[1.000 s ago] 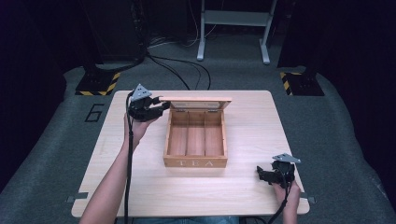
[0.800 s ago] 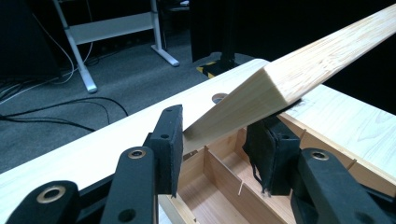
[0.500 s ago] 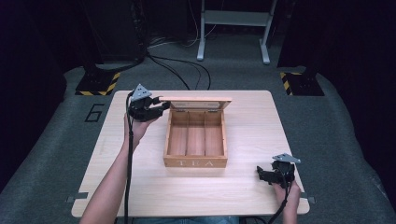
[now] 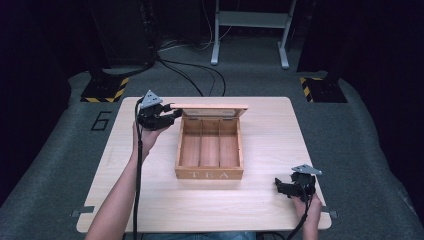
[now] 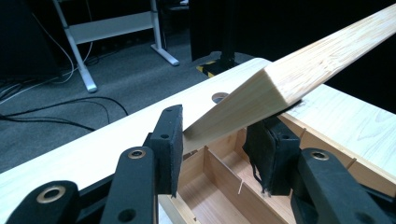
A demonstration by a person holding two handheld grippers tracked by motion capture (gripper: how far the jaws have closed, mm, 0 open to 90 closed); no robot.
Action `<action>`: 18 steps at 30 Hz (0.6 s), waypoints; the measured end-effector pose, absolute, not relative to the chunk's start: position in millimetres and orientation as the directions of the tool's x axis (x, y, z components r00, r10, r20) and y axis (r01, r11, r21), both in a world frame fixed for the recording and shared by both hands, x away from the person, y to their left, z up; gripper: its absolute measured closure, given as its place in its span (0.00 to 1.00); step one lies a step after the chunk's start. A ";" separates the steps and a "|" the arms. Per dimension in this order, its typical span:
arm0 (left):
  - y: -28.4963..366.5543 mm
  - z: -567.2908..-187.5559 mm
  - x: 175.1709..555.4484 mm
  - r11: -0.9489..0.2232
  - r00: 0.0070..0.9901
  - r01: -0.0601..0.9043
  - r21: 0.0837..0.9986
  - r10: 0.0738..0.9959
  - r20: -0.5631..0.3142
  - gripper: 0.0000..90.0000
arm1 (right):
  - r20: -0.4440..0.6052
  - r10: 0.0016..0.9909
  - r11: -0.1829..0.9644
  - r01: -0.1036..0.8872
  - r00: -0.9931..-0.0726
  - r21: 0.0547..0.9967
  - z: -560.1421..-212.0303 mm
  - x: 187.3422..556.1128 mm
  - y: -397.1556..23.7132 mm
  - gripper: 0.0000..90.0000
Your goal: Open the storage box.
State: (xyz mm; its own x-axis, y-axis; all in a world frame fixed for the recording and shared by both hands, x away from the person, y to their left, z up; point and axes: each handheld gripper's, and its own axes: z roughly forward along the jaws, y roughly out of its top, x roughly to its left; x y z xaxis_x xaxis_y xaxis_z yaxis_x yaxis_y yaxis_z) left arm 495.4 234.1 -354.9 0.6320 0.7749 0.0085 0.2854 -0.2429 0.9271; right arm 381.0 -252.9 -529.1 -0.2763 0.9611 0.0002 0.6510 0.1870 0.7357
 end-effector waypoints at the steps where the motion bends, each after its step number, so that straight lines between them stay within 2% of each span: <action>1: 234.1 -354.9 495.4 -0.243 0.632 0.285 0.927 0.775 0.008 0.63 | 0.000 0.961 0.187 0.651 -0.276 0.735 -529.1 381.0 -252.9 0.09; 18: 233.9 -359.0 490.4 -0.243 0.632 0.280 0.929 0.775 0.013 0.63 | 0.000 0.961 0.187 0.651 -0.277 0.736 -529.1 381.1 -252.9 0.09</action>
